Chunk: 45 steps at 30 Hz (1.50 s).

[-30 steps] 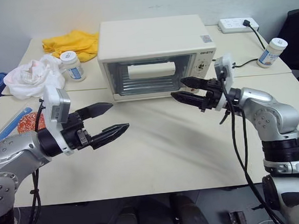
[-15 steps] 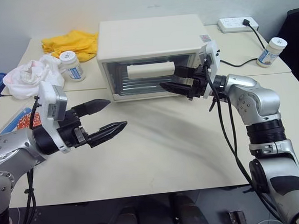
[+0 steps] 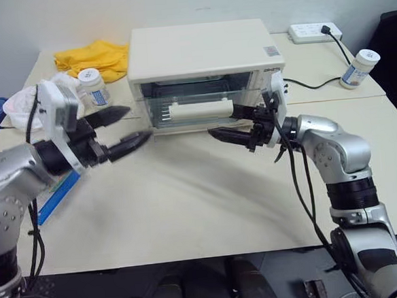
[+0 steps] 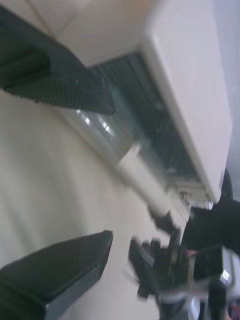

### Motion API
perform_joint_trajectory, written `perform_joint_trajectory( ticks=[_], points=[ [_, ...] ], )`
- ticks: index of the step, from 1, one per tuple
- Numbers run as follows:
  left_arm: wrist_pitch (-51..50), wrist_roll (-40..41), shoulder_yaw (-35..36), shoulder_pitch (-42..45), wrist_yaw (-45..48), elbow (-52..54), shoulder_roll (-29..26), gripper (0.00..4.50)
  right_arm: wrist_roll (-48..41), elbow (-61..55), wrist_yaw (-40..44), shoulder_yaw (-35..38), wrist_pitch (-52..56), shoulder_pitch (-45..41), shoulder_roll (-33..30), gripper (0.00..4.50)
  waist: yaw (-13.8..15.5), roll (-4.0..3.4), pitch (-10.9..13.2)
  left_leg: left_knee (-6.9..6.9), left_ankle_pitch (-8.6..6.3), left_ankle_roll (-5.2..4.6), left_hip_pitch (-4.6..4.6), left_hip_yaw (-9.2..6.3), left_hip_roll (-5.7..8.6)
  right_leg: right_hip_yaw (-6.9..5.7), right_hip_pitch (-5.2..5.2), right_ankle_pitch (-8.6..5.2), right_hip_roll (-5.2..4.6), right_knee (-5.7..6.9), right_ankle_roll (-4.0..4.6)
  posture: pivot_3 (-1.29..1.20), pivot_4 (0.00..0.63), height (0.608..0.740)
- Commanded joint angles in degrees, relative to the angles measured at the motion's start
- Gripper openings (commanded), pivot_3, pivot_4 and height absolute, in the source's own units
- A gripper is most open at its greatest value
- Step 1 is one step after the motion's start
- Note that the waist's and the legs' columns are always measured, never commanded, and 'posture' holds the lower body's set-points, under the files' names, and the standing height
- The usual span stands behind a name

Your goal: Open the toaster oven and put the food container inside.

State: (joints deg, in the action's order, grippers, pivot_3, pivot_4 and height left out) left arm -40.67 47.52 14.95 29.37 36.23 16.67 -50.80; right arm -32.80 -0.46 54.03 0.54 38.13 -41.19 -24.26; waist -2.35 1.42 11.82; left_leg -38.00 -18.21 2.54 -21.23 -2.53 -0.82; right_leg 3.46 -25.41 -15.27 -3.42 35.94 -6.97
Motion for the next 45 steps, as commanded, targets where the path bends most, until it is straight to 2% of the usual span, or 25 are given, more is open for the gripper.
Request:
perform_joint_trajectory(
  ticks=[1, 6, 9, 16, 22, 28, 32, 34, 38, 45],
  points=[
    [4.9, -6.1, -4.6, 6.4, 5.5, -5.1, -0.5, 2.66, -2.7, -7.2, -0.3, -1.1, 0.7, 2.4, 1.6, 4.50, -0.3, 0.00, 0.0, 0.03, 0.00, 0.00, -0.01, 0.00, 0.00, 0.00, -0.02, 0.00, 0.00, 0.01, 0.00, 0.00, 0.150, 0.740],
    [10.3, -15.2, -12.7, 14.3, 11.7, -13.1, 1.1, 1.02, -2.6, -10.3, -2.2, -1.3, 1.1, 5.7, 2.7, 4.50, -1.0, -0.01, 0.0, 0.09, 0.00, 0.00, -0.04, 0.05, 0.00, 0.02, -0.05, 0.00, -0.01, 0.06, 0.00, 0.00, 0.150, 0.740],
    [12.2, -18.0, -15.6, 18.0, 14.3, -17.2, 3.6, 0.02, -3.0, -11.8, -3.5, -0.8, 1.5, 7.1, 3.1, 4.50, -0.9, -0.02, 0.0, 0.10, 0.00, 0.00, -0.04, 0.05, 0.00, 0.01, -0.06, 0.00, -0.01, 0.05, 0.00, 0.00, 0.150, 0.740],
    [18.0, -26.9, -20.7, 21.2, 19.2, -24.1, 5.8, 0.01, -4.0, -15.4, -6.1, 0.9, 2.3, 9.8, 2.5, 4.50, -0.8, -0.03, 0.0, 0.10, 0.00, 0.00, -0.08, 0.03, 0.00, 0.00, -0.06, 0.00, -0.01, 0.07, -0.01, 0.00, 0.150, 0.740],
    [21.0, -30.5, -21.4, 20.6, 21.4, -26.1, 7.4, 0.01, -5.2, -19.9, -8.2, 3.1, 3.5, 15.1, -0.3, 4.50, -0.1, -0.03, 0.0, 0.09, -0.01, -0.01, -0.21, -0.02, 0.03, -0.05, -0.06, 0.01, -0.06, 0.00, -0.03, 0.00, 0.150, 0.740],
    [21.8, -32.3, -22.3, 17.9, 22.7, -24.5, 9.5, 0.01, -8.2, -29.5, -9.7, 10.1, 6.6, 27.7, -8.4, 4.50, 1.0, -0.02, 0.0, 0.02, -0.04, -0.07, -0.24, -0.02, 0.05, -0.05, -0.05, 0.03, -0.08, -0.01, -0.07, 0.00, 0.150, 0.740],
    [23.9, -34.9, -24.6, 13.7, 23.8, -21.2, 9.9, 0.01, -17.4, -36.2, -6.3, 20.7, 11.3, 38.4, -16.1, 4.50, 1.0, -0.03, 0.0, -0.12, -0.03, -0.09, -0.19, -0.02, 0.09, 0.00, -0.01, 0.03, -0.08, -0.05, -0.08, 0.00, 0.150, 0.740],
    [25.1, -36.1, -25.4, 11.7, 24.2, -19.9, 10.0, 0.01, -21.1, -37.6, -6.3, 23.7, 12.3, 40.7, -18.2, 4.50, 0.9, -0.04, 0.0, -0.11, -0.02, -0.10, -0.04, -0.02, 0.08, 0.03, 0.13, 0.03, -0.07, -0.05, -0.08, 0.00, 0.150, 0.740],
    [25.1, -37.7, -26.1, 9.8, 22.1, -20.4, 12.5, 0.01, -26.6, -37.3, -8.3, 29.9, 12.9, 40.9, -21.2, 4.50, 0.7, -0.01, 0.0, -0.12, 0.00, -0.16, 0.20, -0.03, 0.01, 0.05, 0.38, 0.03, 0.04, -0.05, -0.07, 0.00, 0.150, 0.740],
    [26.1, -45.1, -29.4, 7.2, 17.9, -22.4, 14.6, 0.01, -31.1, -33.6, -10.9, 29.2, 12.4, 32.3, -24.5, 4.50, 0.8, -0.02, 0.0, -0.12, 0.02, -0.20, 0.15, -0.10, 0.04, 0.05, 0.37, 0.05, 0.04, -0.10, -0.09, 0.00, 0.150, 0.740]
  ],
)
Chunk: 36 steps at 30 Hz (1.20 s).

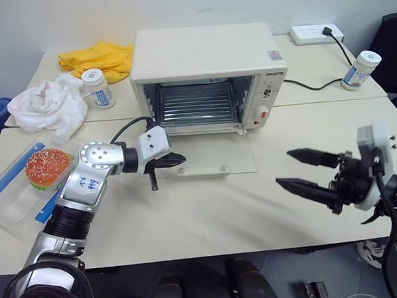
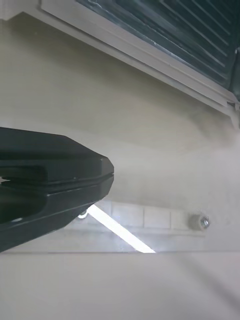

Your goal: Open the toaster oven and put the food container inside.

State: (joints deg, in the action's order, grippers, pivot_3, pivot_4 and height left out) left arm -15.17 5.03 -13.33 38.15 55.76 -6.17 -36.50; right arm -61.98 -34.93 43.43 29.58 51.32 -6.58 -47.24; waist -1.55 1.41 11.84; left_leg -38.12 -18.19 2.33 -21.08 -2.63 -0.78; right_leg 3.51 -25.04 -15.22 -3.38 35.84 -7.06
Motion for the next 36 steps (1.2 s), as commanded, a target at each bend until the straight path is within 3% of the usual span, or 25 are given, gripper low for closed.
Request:
perform_joint_trajectory(
  ticks=[1, 5, 7, 10, 14, 19, 23, 25, 29, 36],
  points=[
    [0.0, -3.5, -1.3, -2.8, -2.8, 1.4, 0.5, 0.01, -1.5, 2.7, 0.0, -1.1, -1.0, -4.4, -1.8, 4.50, 0.0, 0.01, 0.0, 0.01, -0.01, -0.01, -0.01, 0.00, 0.00, 0.00, 0.00, 0.00, -0.01, -0.02, 0.00, 0.00, 0.150, 0.740],
    [-7.8, -1.6, 2.7, -7.4, -6.8, 9.7, 0.6, 0.01, 2.0, 9.4, 2.2, -6.7, -2.1, -11.9, -2.5, 4.50, 0.0, -0.01, 0.0, 0.00, -0.01, -0.01, 0.05, 0.03, 0.02, -0.01, 0.08, 0.01, -0.08, -0.06, -0.02, 0.00, 0.150, 0.740],
    [-15.3, 2.9, 8.5, -10.8, -8.3, 17.8, -0.1, 0.01, 3.5, 12.0, 5.3, -10.0, -3.0, -15.2, -2.7, 4.50, -0.2, -0.01, 0.0, 0.01, -0.01, -0.02, 0.04, 0.01, -0.01, -0.02, 0.06, 0.01, -0.05, -0.05, -0.01, 0.00, 0.150, 0.740],
    [-30.3, 13.0, 21.8, -17.2, -10.0, 31.0, -1.2, 0.53, 6.4, 16.0, 9.4, -15.1, -4.7, -19.6, -1.8, 4.50, -0.5, 0.00, 0.0, 0.03, -0.02, -0.02, -0.15, 0.05, -0.07, 0.00, -0.26, -0.01, -0.04, 0.10, 0.01, 0.00, 0.150, 0.740],
    [-48.8, 23.3, 44.4, -27.7, -13.0, 46.4, -1.0, 1.61, 11.4, 21.8, 14.9, -21.8, -8.1, -25.0, 0.3, 4.50, -0.3, 0.01, 0.0, 0.06, -0.03, -0.01, -0.17, 0.04, -0.11, -0.06, -0.34, -0.05, -0.06, 0.14, 0.09, 0.00, 0.150, 0.740],
    [-63.0, 30.3, 76.5, -41.4, -12.6, 58.0, 3.3, 3.08, 17.9, 30.7, 21.1, -29.2, -12.5, -33.8, 4.3, 4.50, -0.5, 0.02, 0.0, 0.03, -0.05, 0.04, -0.14, 0.11, -0.09, -0.06, -0.32, -0.05, -0.08, 0.09, 0.09, 0.00, 0.150, 0.740],
    [-69.7, 33.5, 91.1, -43.7, -13.1, 59.1, 4.9, 4.33, 19.4, 36.3, 25.1, -31.5, -11.9, -39.8, 7.0, 4.50, 0.2, 0.02, 0.0, 0.00, -0.04, 0.07, -0.14, -0.02, -0.06, -0.17, -0.28, -0.08, -0.08, 0.09, 0.15, 0.00, 0.150, 0.740],
    [-70.9, 31.2, 94.2, -44.6, -15.8, 56.1, 5.1, 4.47, 21.0, 37.3, 26.9, -32.7, -13.6, -41.8, 8.2, 4.50, 0.3, 0.03, 0.0, -0.01, -0.04, 0.08, -0.06, -0.13, -0.03, -0.24, -0.11, -0.09, -0.09, 0.02, 0.17, 0.00, 0.150, 0.740],
    [-76.9, 22.5, 94.9, -35.8, -27.6, 46.8, 3.2, 4.47, 21.6, 36.5, 28.5, -32.8, -14.4, -43.1, 9.8, 4.50, 0.0, 0.04, 0.0, 0.02, -0.06, 0.13, 0.03, -0.16, -0.04, -0.26, -0.03, -0.09, -0.06, 0.02, 0.17, 0.00, 0.150, 0.740],
    [-77.3, 15.6, 86.6, -21.6, -43.0, 34.3, 3.0, 4.47, 19.8, 31.1, 26.3, -30.4, -12.0, -40.0, 9.9, 4.50, 0.0, 0.14, -0.1, 0.02, -0.10, 0.41, -0.05, -0.19, -0.06, -0.32, -0.15, -0.08, -0.12, 0.06, 0.15, 0.00, 0.150, 0.740]
  ],
)
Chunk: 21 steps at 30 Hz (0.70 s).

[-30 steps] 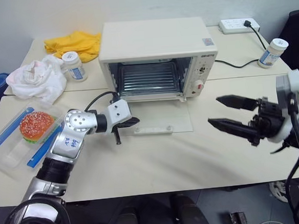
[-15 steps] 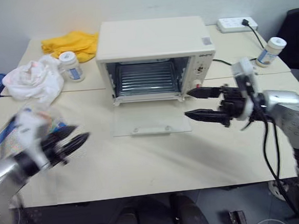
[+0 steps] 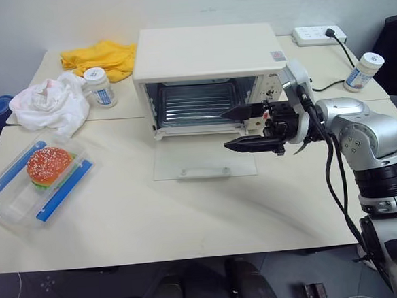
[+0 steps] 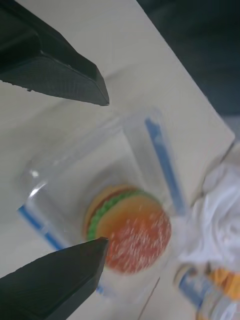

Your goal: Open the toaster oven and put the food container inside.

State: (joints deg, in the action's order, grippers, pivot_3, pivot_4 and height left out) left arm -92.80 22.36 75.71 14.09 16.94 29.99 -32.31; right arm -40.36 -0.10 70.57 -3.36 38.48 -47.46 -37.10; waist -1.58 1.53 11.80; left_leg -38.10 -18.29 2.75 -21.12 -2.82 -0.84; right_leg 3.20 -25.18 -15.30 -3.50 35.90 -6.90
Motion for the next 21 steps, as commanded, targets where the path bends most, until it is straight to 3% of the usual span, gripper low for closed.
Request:
perform_joint_trajectory(
  ticks=[1, 6, 13, 16, 21],
  points=[
    [0.3, -2.1, -3.6, 3.5, -5.4, -2.7, -1.3, 4.47, -2.1, -4.5, -1.2, 3.0, 1.2, 1.3, -0.3, 4.50, 0.0, 0.04, 0.0, 0.00, 0.00, 0.01, -0.01, 0.01, -0.01, 0.00, -0.01, 0.00, 0.01, -0.04, 0.00, 0.00, 0.150, 0.740],
    [0.3, -4.3, -8.4, 7.6, -10.5, -9.6, -2.0, 4.47, -4.1, -8.6, -4.5, 5.9, 3.6, 4.4, -0.8, 4.50, -0.2, 0.05, 0.0, 0.01, -0.05, 0.26, -0.07, 0.08, 0.00, 0.05, -0.08, 0.01, -0.05, -0.05, -0.02, 0.00, 0.150, 0.740],
    [0.3, -6.2, -9.7, 12.1, -16.2, -17.0, -1.4, 4.47, -5.4, -11.6, -7.5, 8.4, 5.2, 6.4, -1.5, 4.50, -0.2, 0.06, 0.0, 0.02, -0.05, 0.29, -0.07, 0.15, -0.03, 0.09, -0.18, 0.01, -0.02, 0.05, -0.01, 0.00, 0.150, 0.740],
    [0.3, -6.2, -10.5, 14.0, -17.0, -18.3, -1.5, 4.00, -5.3, -12.4, -8.0, 8.6, 5.3, 6.9, -1.7, 4.50, 0.0, 0.06, 0.0, 0.02, -0.05, 0.29, -0.06, 0.15, -0.01, 0.09, -0.18, 0.01, -0.03, 0.06, -0.01, 0.00, 0.150, 0.740],
    [0.3, -6.4, -10.8, 15.3, -17.9, -19.5, -2.2, 2.50, -6.0, -14.0, -8.4, 9.4, 5.6, 8.2, -2.4, 4.50, 0.0, 0.06, 0.0, 0.02, -0.03, 0.32, -0.07, 0.14, 0.01, 0.09, -0.18, 0.01, -0.06, 0.06, -0.02, 0.00, 0.150, 0.740]
  ],
)
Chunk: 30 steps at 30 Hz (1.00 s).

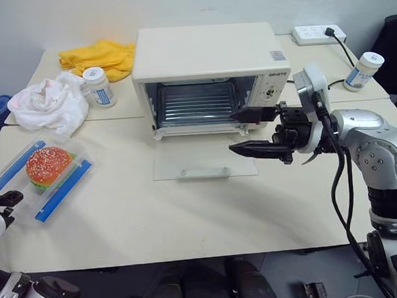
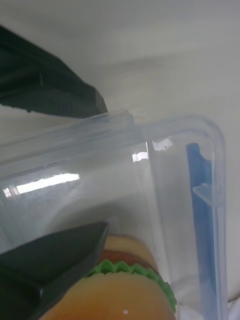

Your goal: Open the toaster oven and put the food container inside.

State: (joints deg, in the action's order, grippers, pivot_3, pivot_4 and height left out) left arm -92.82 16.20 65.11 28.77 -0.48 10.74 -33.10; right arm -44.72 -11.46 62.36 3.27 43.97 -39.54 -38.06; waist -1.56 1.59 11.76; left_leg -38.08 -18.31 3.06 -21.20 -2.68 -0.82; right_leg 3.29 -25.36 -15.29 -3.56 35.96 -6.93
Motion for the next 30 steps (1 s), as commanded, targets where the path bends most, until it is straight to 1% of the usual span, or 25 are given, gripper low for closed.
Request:
perform_joint_trajectory(
  ticks=[1, 2, 4, 7, 9, 13, 16, 19, 22, 24, 27, 29, 30],
  points=[
    [0.3, -0.4, -0.2, 0.9, -0.7, -0.6, -1.6, 2.15, -1.7, -2.8, -0.2, 2.9, 0.1, 0.4, -1.7, 4.50, 0.0, 0.00, 0.0, 0.00, 0.00, 0.00, 0.00, 0.00, 0.00, 0.00, 0.00, 0.00, 0.00, -0.01, 0.00, 0.00, 0.150, 0.740],
    [0.3, -0.5, -0.2, 1.1, -0.9, -0.9, -1.8, 1.93, -1.8, -2.9, -0.2, 3.0, 0.1, 0.5, -1.9, 4.50, 0.0, 0.00, 0.0, 0.00, 0.00, 0.00, -0.01, -0.01, 0.00, -0.01, 0.00, 0.00, 0.00, -0.01, 0.00, 0.00, 0.150, 0.740],
    [0.3, -0.4, -0.5, 1.3, -0.9, -1.4, -2.1, 1.30, -2.2, -2.8, -0.2, 3.4, 0.7, 0.6, -2.4, 4.50, 0.0, 0.00, 0.0, 0.00, 0.00, 0.00, -0.01, -0.01, 0.00, -0.01, 0.00, 0.00, 0.00, -0.01, 0.00, 0.00, 0.150, 0.740],
    [0.3, 0.8, -1.7, 1.1, -0.3, -1.8, -2.7, 0.41, -1.9, -2.8, 1.6, 3.9, 0.7, 1.2, -5.1, 4.50, 0.0, 0.00, 0.0, 0.00, 0.00, 0.00, -0.01, -0.01, 0.00, -0.01, 0.00, 0.00, 0.01, -0.02, 0.00, 0.00, 0.150, 0.740],
    [0.3, 2.6, -3.4, 0.2, 0.8, -1.7, -3.6, 0.06, -3.5, -2.5, 2.8, 5.4, 1.9, 1.5, -7.1, 4.50, 0.0, 0.02, 0.0, 0.01, 0.00, 0.00, -0.02, -0.01, 0.00, -0.02, 0.00, 0.00, 0.00, -0.03, 0.00, 0.00, 0.150, 0.740],
    [0.3, 10.1, -5.9, -0.6, 4.5, -2.0, -6.8, 0.05, -4.3, -3.5, 3.1, 8.0, 2.5, 3.7, -10.5, 4.50, 0.0, 0.03, 0.0, 0.01, -0.01, 0.00, -0.06, -0.01, -0.01, -0.01, -0.01, 0.00, 0.00, -0.07, 0.00, 0.00, 0.150, 0.740],
    [0.3, 17.6, -7.9, -2.9, 7.8, -3.0, -10.8, 0.05, -5.8, -4.9, 2.3, 10.0, 3.4, 6.1, -11.4, 4.50, -0.2, 0.09, 0.0, 0.01, -0.02, 0.02, -0.06, -0.01, -0.05, -0.01, -0.01, 0.00, 0.04, -0.07, 0.00, 0.00, 0.150, 0.740],
    [0.3, 26.6, -12.0, -4.2, 9.6, -3.1, -15.0, 0.05, -6.0, -6.3, 0.7, 11.4, 3.5, 9.4, -11.7, 4.50, -0.2, 0.09, 0.0, 0.05, -0.02, 0.02, -0.03, 0.04, -0.06, 0.05, -0.04, -0.01, 0.04, -0.06, 0.01, 0.00, 0.150, 0.740],
    [0.3, 34.9, -17.3, -3.6, 9.1, -2.0, -17.4, 0.05, -6.2, -7.0, -1.0, 12.6, 3.6, 11.7, -11.5, 4.50, -0.1, 0.09, 0.0, 0.04, -0.02, 0.02, -0.04, 0.04, -0.04, 0.06, -0.04, -0.01, 0.01, -0.05, 0.01, 0.00, 0.150, 0.740],
    [0.3, 40.6, -22.7, -0.2, 4.7, 0.0, -15.6, 0.05, -6.5, -7.7, -1.8, 13.7, 3.5, 13.6, -11.5, 4.50, 0.3, 0.09, 0.0, 0.02, -0.02, 0.01, -0.05, 0.03, 0.01, 0.06, -0.03, -0.01, -0.05, -0.05, 0.01, 0.00, 0.150, 0.740],
    [0.3, 48.8, -27.7, 4.0, -2.8, 1.0, -12.6, 0.05, -7.0, -8.8, -2.7, 14.9, 3.5, 15.7, -11.8, 4.50, 0.8, 0.09, 0.0, -0.01, -0.01, 0.01, -0.07, 0.00, 0.04, 0.06, 0.02, 0.03, -0.06, -0.08, -0.05, 0.00, 0.150, 0.740],
    [0.3, 51.7, -31.6, 8.1, -9.7, 2.0, -9.0, 0.05, -7.9, -10.1, -3.1, 16.8, 3.7, 18.1, -12.3, 4.50, 1.1, 0.10, 0.0, -0.01, -0.02, 0.00, -0.07, -0.01, 0.03, 0.05, 0.02, 0.03, -0.05, -0.08, -0.06, 0.00, 0.150, 0.740],
    [0.3, 52.8, -32.6, 9.2, -12.6, 2.0, -8.1, 0.05, -8.3, -10.7, -3.4, 17.4, 3.8, 18.8, -12.5, 4.50, 1.3, 0.10, 0.0, -0.01, -0.02, 0.00, -0.08, -0.01, 0.02, 0.05, 0.01, 0.03, -0.04, -0.08, -0.06, 0.00, 0.150, 0.740]
  ],
)
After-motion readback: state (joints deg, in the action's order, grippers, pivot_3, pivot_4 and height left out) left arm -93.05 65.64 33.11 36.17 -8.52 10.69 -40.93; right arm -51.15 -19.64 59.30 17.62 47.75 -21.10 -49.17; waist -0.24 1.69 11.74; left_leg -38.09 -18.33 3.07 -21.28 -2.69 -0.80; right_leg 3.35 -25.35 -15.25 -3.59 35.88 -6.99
